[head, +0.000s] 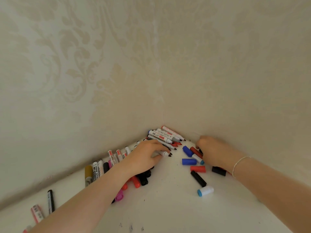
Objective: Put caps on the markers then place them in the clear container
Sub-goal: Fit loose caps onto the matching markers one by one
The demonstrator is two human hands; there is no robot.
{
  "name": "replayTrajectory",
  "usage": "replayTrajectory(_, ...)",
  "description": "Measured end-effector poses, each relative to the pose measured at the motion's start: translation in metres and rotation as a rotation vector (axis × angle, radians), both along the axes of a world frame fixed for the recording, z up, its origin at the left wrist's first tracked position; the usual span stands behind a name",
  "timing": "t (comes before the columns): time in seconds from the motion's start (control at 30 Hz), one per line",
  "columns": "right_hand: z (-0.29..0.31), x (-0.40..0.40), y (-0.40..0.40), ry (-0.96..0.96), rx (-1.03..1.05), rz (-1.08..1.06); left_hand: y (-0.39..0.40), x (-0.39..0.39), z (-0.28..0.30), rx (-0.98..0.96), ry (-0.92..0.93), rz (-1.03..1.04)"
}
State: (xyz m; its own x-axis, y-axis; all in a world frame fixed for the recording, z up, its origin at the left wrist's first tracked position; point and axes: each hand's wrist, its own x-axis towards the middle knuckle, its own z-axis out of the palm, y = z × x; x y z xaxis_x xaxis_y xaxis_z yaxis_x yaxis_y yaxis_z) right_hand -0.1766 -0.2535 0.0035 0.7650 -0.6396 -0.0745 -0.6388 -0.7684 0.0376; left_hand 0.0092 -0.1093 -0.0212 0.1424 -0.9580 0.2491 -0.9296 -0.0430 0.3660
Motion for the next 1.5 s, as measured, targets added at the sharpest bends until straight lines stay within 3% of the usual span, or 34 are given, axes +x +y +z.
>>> replayTrajectory(0.13, 0.004, -0.002, 0.008, -0.159, -0.116, -0.029, 0.001, -0.009, 0.008, -0.195, 0.181, 0.052)
replayTrajectory(0.23, 0.020, 0.000, 0.013, -0.524, -0.118, -0.060, 0.002, -0.016, 0.015, -0.304, 0.208, 0.090)
replayTrajectory(0.33, 0.045, 0.004, 0.019, -0.989, 0.498, -0.103, 0.003, -0.021, 0.019, -0.304, 0.125, 0.111)
replayTrajectory(0.4, 0.056, 0.006, 0.025, -1.107, 0.828, -0.094, 0.003, -0.023, 0.021, -0.292, 0.103, 0.118)
replayTrajectory(0.77, 0.059, 0.005, 0.036, -1.106, 1.057, -0.059, 0.006, -0.026, 0.028, -0.276, 0.111, 0.112)
replayTrajectory(1.23, 0.063, 0.008, 0.042, -1.120, 1.009, -0.064, 0.009, -0.032, 0.034, -0.265, 0.183, 0.123)
replayTrajectory(1.4, 0.064, 0.009, 0.035, -1.266, 1.028, -0.255, 0.011, -0.030, 0.033, -0.266, 0.241, 0.136)
replayTrajectory(1.5, 0.063, 0.005, 0.034, -1.189, 1.043, -0.226, 0.012, -0.027, 0.033, -0.281, 0.272, 0.150)
